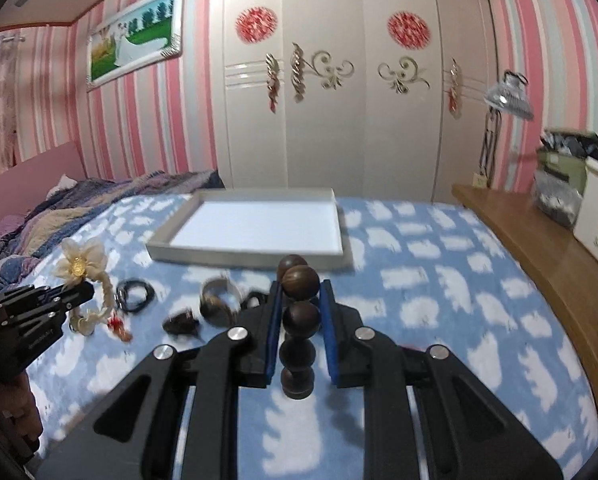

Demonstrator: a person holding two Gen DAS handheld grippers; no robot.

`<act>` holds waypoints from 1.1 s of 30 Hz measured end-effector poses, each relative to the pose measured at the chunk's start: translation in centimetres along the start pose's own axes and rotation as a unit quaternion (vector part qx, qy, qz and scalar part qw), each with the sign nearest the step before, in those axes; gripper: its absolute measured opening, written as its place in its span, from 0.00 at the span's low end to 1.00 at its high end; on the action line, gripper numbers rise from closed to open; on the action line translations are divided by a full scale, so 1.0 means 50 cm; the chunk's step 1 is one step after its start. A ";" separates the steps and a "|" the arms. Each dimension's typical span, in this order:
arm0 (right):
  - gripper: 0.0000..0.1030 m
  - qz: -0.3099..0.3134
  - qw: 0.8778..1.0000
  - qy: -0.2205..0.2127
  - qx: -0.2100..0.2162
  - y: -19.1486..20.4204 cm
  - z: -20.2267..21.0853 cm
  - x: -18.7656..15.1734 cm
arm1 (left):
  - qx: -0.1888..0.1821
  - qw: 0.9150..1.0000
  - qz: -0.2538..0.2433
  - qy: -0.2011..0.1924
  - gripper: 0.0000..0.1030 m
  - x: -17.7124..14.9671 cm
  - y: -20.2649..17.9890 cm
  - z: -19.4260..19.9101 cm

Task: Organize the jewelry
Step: 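Carry both items into the white tray and open both tools to release them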

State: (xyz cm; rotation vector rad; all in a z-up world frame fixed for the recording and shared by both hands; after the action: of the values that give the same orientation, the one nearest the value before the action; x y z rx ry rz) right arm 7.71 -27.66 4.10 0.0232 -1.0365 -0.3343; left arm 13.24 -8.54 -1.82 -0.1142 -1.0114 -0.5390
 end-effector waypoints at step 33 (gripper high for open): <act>0.19 0.012 0.972 0.208 -0.105 -0.075 -0.557 0.025 | 0.043 0.979 0.011 0.201 0.08 0.091 0.174 -0.507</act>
State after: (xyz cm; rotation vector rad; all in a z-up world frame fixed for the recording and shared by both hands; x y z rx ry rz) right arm 30.90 -35.43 -9.80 -0.1066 -0.5824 -0.3967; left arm 38.92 -11.18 -10.30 0.0601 -0.6361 -0.4733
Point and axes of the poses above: each gripper's, at about its wrist camera, not at the fingertips, and z roughly against the way its jaws point, y to its left, x to its top, the point moved 9 cm from there along -z, roughly the way its jaws point, and after that the axes turned 12 degrees about -z, right-handed, at the moved point
